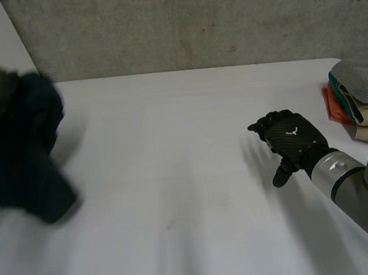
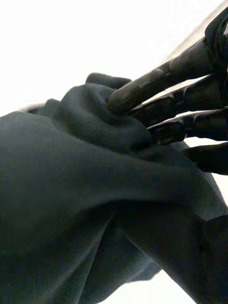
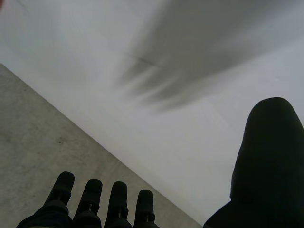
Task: Fold the laundry.
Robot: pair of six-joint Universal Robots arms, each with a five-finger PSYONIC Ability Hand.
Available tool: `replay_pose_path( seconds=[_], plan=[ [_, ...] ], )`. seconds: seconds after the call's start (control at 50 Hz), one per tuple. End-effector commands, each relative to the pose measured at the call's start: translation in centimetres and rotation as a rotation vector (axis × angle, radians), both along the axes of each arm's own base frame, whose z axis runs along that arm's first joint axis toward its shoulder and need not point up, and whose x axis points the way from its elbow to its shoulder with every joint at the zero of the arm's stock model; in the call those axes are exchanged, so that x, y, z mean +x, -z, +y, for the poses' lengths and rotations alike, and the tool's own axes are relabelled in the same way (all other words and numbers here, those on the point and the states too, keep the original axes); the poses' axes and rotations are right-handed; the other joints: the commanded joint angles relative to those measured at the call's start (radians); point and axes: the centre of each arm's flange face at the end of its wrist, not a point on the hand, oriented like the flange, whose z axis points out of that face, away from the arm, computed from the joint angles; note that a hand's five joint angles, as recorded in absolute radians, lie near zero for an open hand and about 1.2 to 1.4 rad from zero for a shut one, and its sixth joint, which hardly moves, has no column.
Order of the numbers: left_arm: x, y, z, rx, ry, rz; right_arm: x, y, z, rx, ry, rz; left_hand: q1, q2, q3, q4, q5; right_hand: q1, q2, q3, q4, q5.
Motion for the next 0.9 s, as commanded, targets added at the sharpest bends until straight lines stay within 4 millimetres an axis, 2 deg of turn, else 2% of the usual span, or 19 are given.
replay_pose_path(
  seconds=[0.02, 0.06, 0.08, 0.14, 0.16, 0.22, 0.24, 0.28, 0.3, 0.32, 0.34, 0.48, 0.54, 0.62, 0.68, 0.76, 0.86, 0.9],
  plan=[
    [-9.4, -3.1, 7.1, 0.046, 0.289, 0.156, -0.8, -0.6, -0.9, -0.019, 0.032, -0.012, 0.28, 0.218, 0.238, 0.197, 0.331, -0.049, -0.032, -0.03, -0.031, -0.05],
    [-11.1, -1.9, 8.7, 0.109, 0.348, 0.145, -1.0, -0.7, -1.1, -0.022, 0.041, -0.014, 0.28, 0.218, 0.238, 0.197, 0.331, -0.049, -0.032, -0.03, -0.031, -0.05],
    [-12.8, -0.3, 10.2, 0.173, 0.399, 0.122, -1.2, -0.9, -1.3, -0.024, 0.045, -0.015, 0.28, 0.218, 0.238, 0.197, 0.331, -0.049, -0.032, -0.03, -0.031, -0.05],
    [-14.9, 2.8, 11.5, 0.256, 0.442, 0.082, -1.4, -0.9, -1.5, -0.025, 0.053, -0.015, 0.28, 0.218, 0.238, 0.197, 0.331, -0.049, -0.032, -0.03, -0.031, -0.05],
    [-15.9, 4.9, 11.9, 0.301, 0.443, 0.053, -1.5, -0.9, -1.6, -0.024, 0.056, -0.016, 0.28, 0.218, 0.238, 0.197, 0.331, -0.049, -0.032, -0.03, -0.031, -0.05],
    [-16.9, 7.9, 12.4, 0.36, 0.421, 0.008, -1.6, -0.9, -1.8, -0.024, 0.061, -0.015, 0.28, 0.218, 0.238, 0.197, 0.331, -0.049, -0.032, -0.03, -0.031, -0.05],
    [-17.4, 9.2, 12.7, 0.384, 0.406, -0.017, -1.7, -0.9, -1.7, -0.023, 0.061, -0.015, 0.147, 0.084, 0.104, 0.064, 0.198, -0.049, -0.032, -0.03, -0.031, -0.05],
    [-17.7, 9.8, 13.1, 0.402, 0.395, -0.033, -1.7, -0.9, -1.8, -0.023, 0.064, -0.015, -0.164, -0.226, -0.206, -0.247, -0.113, -0.049, -0.032, -0.03, -0.031, -0.05],
    [-17.8, 9.8, 13.3, 0.408, 0.391, -0.041, -1.8, -0.9, -1.8, -0.023, 0.065, -0.015, -0.378, -0.44, -0.42, -0.461, -0.327, -0.049, -0.032, -0.03, -0.031, -0.05],
    [-17.7, 9.6, 13.5, 0.409, 0.381, -0.053, -1.9, -0.9, -1.9, -0.023, 0.067, -0.016, -0.758, -0.82, -0.8, -0.841, -0.707, -0.049, -0.032, -0.03, -0.031, -0.05],
    [-17.6, 9.3, 13.5, 0.403, 0.375, -0.052, -1.9, -0.9, -1.9, -0.021, 0.068, -0.015, -0.907, -0.969, -0.949, -0.99, -0.856, -0.049, -0.032, -0.03, -0.031, -0.05],
    [-14.2, 3.7, 12.2, 0.255, 0.291, 0.049, -1.8, -1.2, -2.1, -0.007, 0.067, -0.041, -0.942, -1.004, -0.984, -1.024, -0.891, -0.049, -0.032, -0.03, -0.031, -0.05],
    [-12.6, 2.2, 12.6, 0.212, 0.296, 0.076, -1.3, -1.8, -1.8, 0.028, 0.054, -0.085, -0.942, -1.004, -0.984, -1.024, -0.891, -0.049, -0.032, -0.03, -0.031, -0.05],
    [-10.2, 1.6, 12.8, 0.188, 0.275, 0.105, -0.2, -2.0, -1.2, 0.132, 0.019, -0.153, -0.942, -1.004, -0.984, -1.024, -0.891, -0.049, -0.032, -0.03, -0.031, -0.05],
    [-9.0, 1.8, 12.8, 0.183, 0.263, 0.116, 0.7, -1.9, -0.7, 0.201, -0.013, -0.175, -0.942, -1.004, -0.984, -1.024, -0.891, -0.049, -0.032, -0.03, -0.031, -0.05],
    [-7.2, 2.9, 12.8, 0.215, 0.242, 0.121, 2.1, -1.9, 0.1, 0.276, -0.074, -0.171, -0.942, -1.004, -0.984, -1.024, -0.891, -0.049, -0.032, -0.03, -0.031, -0.05],
    [-5.6, 5.9, 12.4, 0.333, 0.209, 0.146, 4.3, -2.2, 0.7, 0.258, -0.143, -0.147, -0.942, -1.004, -0.984, -1.024, -0.891, -0.049, -0.032, -0.03, -0.031, -0.05],
    [-5.7, 6.9, 12.4, 0.377, 0.212, 0.173, 5.1, -2.1, 0.8, 0.248, -0.165, -0.14, -0.942, -1.004, -0.984, -1.024, -0.891, -0.049, -0.032, -0.03, -0.031, -0.05]
  ],
)
